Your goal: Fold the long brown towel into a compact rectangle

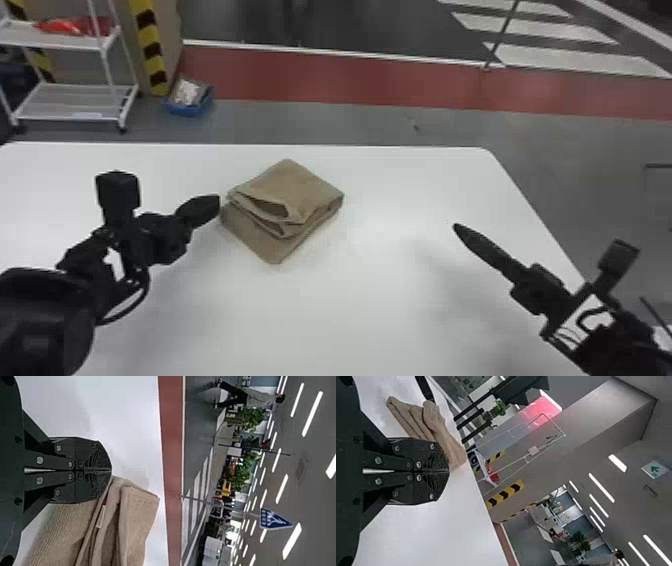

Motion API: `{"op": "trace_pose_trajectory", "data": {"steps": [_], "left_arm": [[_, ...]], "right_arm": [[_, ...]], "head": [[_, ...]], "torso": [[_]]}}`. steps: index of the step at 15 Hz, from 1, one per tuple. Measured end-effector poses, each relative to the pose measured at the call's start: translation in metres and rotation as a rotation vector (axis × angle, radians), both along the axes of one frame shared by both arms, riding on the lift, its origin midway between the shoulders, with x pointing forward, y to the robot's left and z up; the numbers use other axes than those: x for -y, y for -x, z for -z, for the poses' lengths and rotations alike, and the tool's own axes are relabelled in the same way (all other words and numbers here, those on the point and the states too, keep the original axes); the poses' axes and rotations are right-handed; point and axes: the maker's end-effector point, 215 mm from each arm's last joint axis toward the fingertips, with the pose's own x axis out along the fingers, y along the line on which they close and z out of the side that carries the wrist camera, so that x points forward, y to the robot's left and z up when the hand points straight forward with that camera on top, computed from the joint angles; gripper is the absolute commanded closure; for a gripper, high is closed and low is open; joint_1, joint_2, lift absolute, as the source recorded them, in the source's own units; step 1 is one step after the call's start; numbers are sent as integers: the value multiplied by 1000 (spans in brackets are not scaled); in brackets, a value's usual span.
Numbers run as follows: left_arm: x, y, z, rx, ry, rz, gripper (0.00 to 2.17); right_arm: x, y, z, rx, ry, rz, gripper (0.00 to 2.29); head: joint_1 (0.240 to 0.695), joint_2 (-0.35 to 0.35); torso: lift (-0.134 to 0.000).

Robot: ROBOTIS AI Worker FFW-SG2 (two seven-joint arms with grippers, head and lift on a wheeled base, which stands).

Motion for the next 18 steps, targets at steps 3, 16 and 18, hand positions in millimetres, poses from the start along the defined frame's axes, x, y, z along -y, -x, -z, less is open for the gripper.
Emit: {"op": "trace_pose_trajectory", "data": {"steps": [3,16,18], "left_arm": [[4,-3,12,-13,-37,11,1916],[38,52,33,-166,-27,106,1916],[46,63,29,-188,-8,132,1919]], "right_arm": [[2,19,-8,19,-20,-2,2010],[0,31,-4,35,-64,14,2010],[-3,30,-3,33,-64,12,2010]], "head": [[695,-215],[695,-263],[695,-272]], "torso": [[-128],[-128],[-128]]}}
